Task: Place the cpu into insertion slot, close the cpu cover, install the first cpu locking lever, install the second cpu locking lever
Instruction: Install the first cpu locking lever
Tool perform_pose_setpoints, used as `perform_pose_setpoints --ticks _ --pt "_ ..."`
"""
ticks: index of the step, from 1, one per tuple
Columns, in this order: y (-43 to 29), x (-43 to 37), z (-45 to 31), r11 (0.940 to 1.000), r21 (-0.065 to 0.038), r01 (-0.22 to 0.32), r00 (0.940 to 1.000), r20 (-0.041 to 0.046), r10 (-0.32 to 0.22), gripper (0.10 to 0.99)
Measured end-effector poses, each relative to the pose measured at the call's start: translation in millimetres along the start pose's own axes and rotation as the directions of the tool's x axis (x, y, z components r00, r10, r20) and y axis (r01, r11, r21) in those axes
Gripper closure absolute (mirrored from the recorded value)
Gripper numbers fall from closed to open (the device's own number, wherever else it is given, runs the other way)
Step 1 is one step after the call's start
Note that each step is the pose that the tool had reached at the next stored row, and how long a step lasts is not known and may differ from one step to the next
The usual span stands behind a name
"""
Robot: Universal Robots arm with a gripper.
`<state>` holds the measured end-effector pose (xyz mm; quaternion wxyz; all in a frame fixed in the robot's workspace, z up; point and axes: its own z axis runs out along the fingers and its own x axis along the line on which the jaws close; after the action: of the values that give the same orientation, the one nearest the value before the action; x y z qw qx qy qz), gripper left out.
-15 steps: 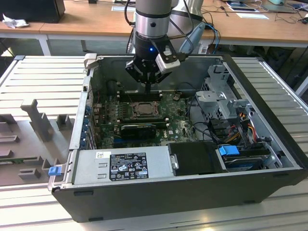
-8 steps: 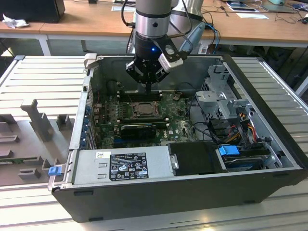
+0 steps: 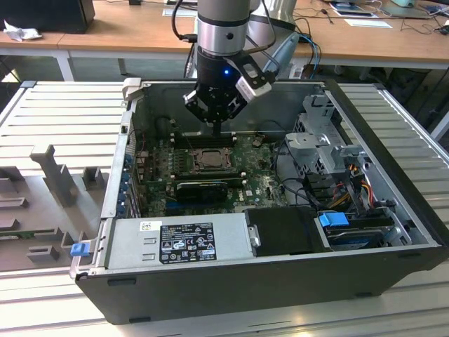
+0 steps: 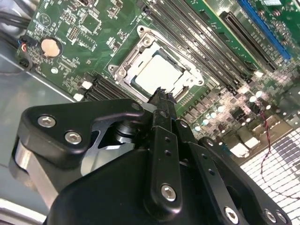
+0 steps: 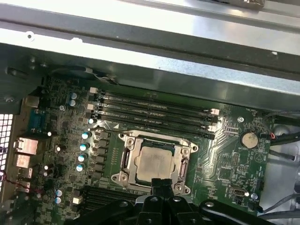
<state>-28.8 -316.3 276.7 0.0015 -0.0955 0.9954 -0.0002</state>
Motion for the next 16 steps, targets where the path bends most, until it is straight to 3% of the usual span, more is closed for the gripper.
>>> perform_pose_setpoints --ticks 5,10,16 --pt "0.5 3.2 0.8 1.0 -0.005 0.006 1.0 0.0012 -0.006 0.98" --pt "0.5 3.3 4.0 0.9965 -0.005 -0.083 0.9965 0.0012 0.083 0.98" --pt "0.6 3.9 7.6 0.9959 -0.005 -0.09 0.9959 0.0013 0.09 0.98"
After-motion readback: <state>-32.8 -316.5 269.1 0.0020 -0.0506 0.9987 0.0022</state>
